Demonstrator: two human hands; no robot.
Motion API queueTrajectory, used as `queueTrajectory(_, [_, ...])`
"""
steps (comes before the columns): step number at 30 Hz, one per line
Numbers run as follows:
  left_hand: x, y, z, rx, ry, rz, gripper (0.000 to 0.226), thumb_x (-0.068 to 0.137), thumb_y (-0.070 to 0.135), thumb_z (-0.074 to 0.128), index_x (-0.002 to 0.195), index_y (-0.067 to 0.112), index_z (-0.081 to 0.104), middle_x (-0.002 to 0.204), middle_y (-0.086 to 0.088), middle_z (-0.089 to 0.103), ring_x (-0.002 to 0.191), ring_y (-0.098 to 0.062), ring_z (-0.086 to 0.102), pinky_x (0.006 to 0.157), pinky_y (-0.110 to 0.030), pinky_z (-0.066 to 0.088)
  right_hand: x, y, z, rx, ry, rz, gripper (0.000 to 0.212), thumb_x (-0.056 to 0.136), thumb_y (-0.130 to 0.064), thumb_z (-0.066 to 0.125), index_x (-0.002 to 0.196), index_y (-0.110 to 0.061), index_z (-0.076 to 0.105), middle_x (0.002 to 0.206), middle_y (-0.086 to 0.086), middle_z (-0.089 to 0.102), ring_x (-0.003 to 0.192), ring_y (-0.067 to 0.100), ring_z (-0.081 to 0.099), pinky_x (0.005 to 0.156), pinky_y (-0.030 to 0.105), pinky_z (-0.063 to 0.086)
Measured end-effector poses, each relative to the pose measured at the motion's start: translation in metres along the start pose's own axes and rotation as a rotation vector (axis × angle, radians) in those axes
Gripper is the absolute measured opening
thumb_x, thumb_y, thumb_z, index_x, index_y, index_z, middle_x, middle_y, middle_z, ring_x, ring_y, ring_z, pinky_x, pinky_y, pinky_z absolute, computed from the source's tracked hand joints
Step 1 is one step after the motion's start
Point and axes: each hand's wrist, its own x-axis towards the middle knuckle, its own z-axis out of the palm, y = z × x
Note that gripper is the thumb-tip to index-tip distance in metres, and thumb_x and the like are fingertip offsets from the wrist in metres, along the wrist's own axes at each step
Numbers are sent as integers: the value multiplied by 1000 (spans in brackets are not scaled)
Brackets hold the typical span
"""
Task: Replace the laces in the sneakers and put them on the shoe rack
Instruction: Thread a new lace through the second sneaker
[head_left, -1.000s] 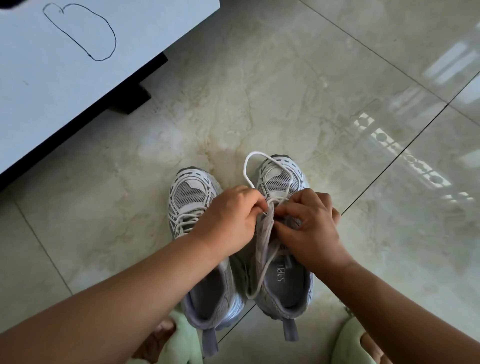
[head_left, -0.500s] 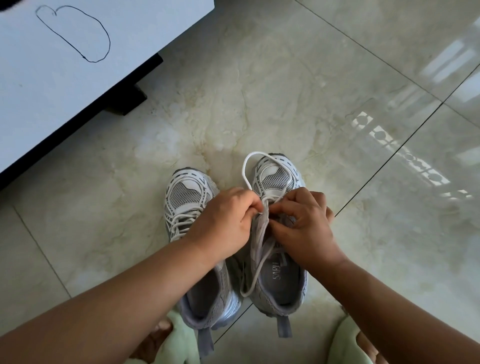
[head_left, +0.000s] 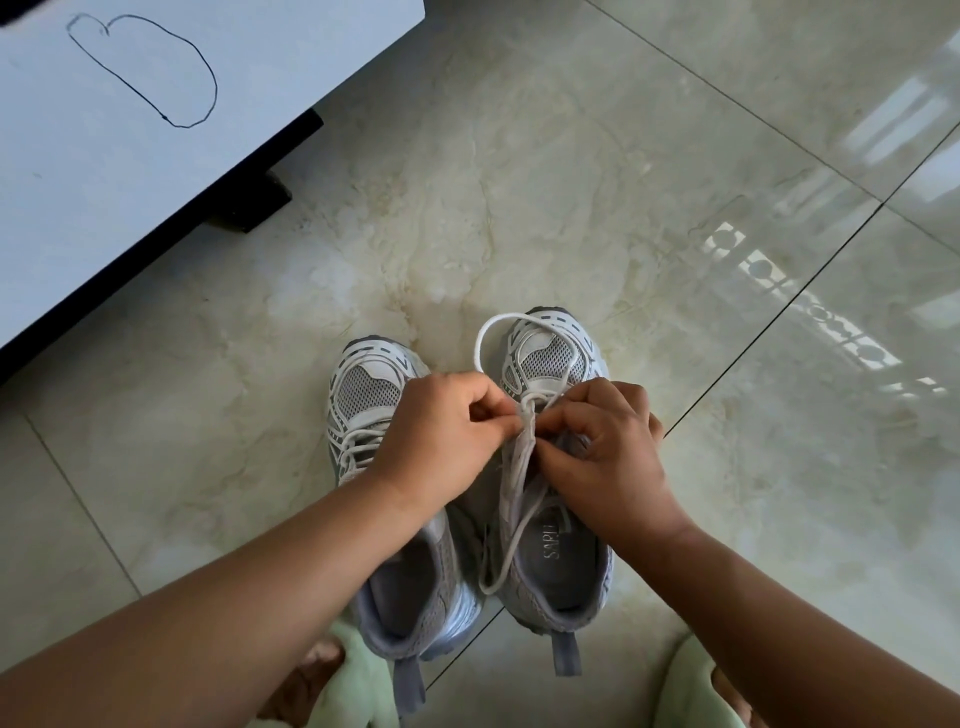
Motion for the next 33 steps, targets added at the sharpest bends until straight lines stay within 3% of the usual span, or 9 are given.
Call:
queueTrajectory(7, [0,9,-12,75,-251,110,10,80,19,70,89,18,72,82,9,69,71,-2,62,67,-14,47,2,4,3,-6,30,-10,8,65,-30,64,61,-24,69,77,-18,52,95,6,34,79,26,17])
queueTrajectory(10, [-11,10,-7,242,-320,87,35,72,35,68,103,25,56,98,13,58,85,-4,57,76,-20,46,3,5,4,47,40,-10,5,64,-19,67,59,-20,68,73,-18,52,94,14,40,79,37,35])
queueTrajectory(14, [-26,19,9,324,-81,63,25,79,24,61,101,19,50,90,3,60,83,-20,59,69,-29,45,10,-1,-4,60,-35,-142,7,60,-9,58,56,-13,61,72,-7,51,80,21,48,71,18,37])
queueTrajectory(18, [-26,13,10,293,11,62,24,83,17,56,105,16,50,90,-2,64,79,-22,62,66,-31,46,6,8,-34,65,-54,-242,10,63,-1,61,57,-7,55,75,3,51,75,17,50,68,14,36])
queueTrajectory(23, [-28,8,12,302,78,88,47,82,19,56,127,19,41,93,1,62,77,-17,57,61,-15,30,-14,52,-62,-140,-26,-60,21,67,-11,66,58,-22,51,75,-3,51,76,24,50,71,11,32])
queueTrajectory(26, [-27,7,15,286,107,79,34,79,21,62,111,19,51,89,1,65,79,-21,62,62,-22,39,-16,51,-55,-151,-28,1,5,67,-26,63,68,-23,59,81,-6,53,83,22,52,67,22,36])
queueTrajectory(29, [-28,6,16,295,136,98,22,75,21,70,91,17,56,78,-1,66,71,-25,63,59,-32,48,-5,28,-45,-98,5,-17,35,70,-42,62,97,-21,68,94,-7,56,93,15,51,77,29,39])
queueTrajectory(31, [-28,6,16,284,147,100,19,74,22,73,83,18,57,74,-1,66,68,-25,63,58,-32,48,4,9,-36,-87,-21,-114,35,70,-45,63,96,-22,70,92,-3,60,90,19,52,76,33,41])
queueTrajectory(33, [-28,6,16,246,144,91,22,74,22,74,75,22,52,70,0,65,66,-24,62,56,-33,47,10,-3,-23,-160,-51,-215,21,68,-36,62,80,-21,72,81,-1,61,83,27,54,71,38,44])
